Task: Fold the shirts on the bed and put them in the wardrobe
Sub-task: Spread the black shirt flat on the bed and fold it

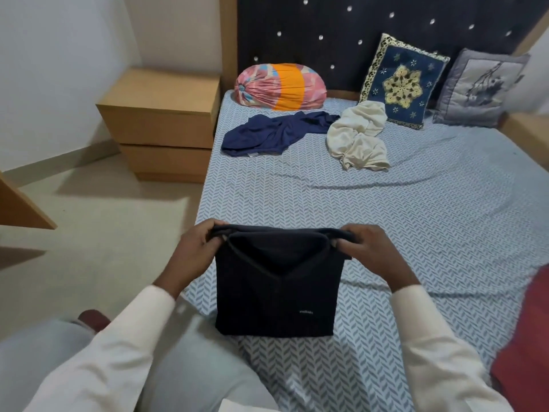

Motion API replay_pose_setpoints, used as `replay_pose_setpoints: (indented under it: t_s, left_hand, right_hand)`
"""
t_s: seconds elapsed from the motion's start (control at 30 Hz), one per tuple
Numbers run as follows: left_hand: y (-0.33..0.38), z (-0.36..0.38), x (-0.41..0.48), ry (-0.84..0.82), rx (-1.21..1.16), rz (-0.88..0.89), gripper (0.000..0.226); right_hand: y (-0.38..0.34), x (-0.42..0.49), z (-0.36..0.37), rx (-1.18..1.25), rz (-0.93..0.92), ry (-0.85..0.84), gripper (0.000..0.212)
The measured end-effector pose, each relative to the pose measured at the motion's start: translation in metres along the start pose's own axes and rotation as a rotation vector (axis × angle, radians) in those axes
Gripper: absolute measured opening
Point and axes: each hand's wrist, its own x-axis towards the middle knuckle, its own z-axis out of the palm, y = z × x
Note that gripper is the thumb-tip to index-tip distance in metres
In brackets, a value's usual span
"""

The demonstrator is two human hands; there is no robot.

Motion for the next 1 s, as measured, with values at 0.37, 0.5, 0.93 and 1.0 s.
replay_pose_setpoints:
  t_s: [0.37,0.5,0.93,1.0]
  left_hand:
    - [-0.08,0.057,0.031,-0.122,0.471,-0.609,0.057]
    - [-0.086,0.062,-0.007,-0.217,0.515,-0.637,0.047]
    - [-0.087,0.07,-0.018,-0.177,0.606,-0.606,0.051]
    - [-0.085,0.068,-0.006,-0.068,0.516,-0.573,0.047]
  right_hand:
    - [0.088,0.017,0.101,-0.107,0.641,-0.117,0.057]
    - [0.086,-0.023,0.112,0.161,0.685,-0.158,0.039]
    - [0.09,-0.023,0.106,-0.004,0.649,-0.043,0.037]
    - [0.08,0.003,0.102,-0.002,0.572,0.112,0.032]
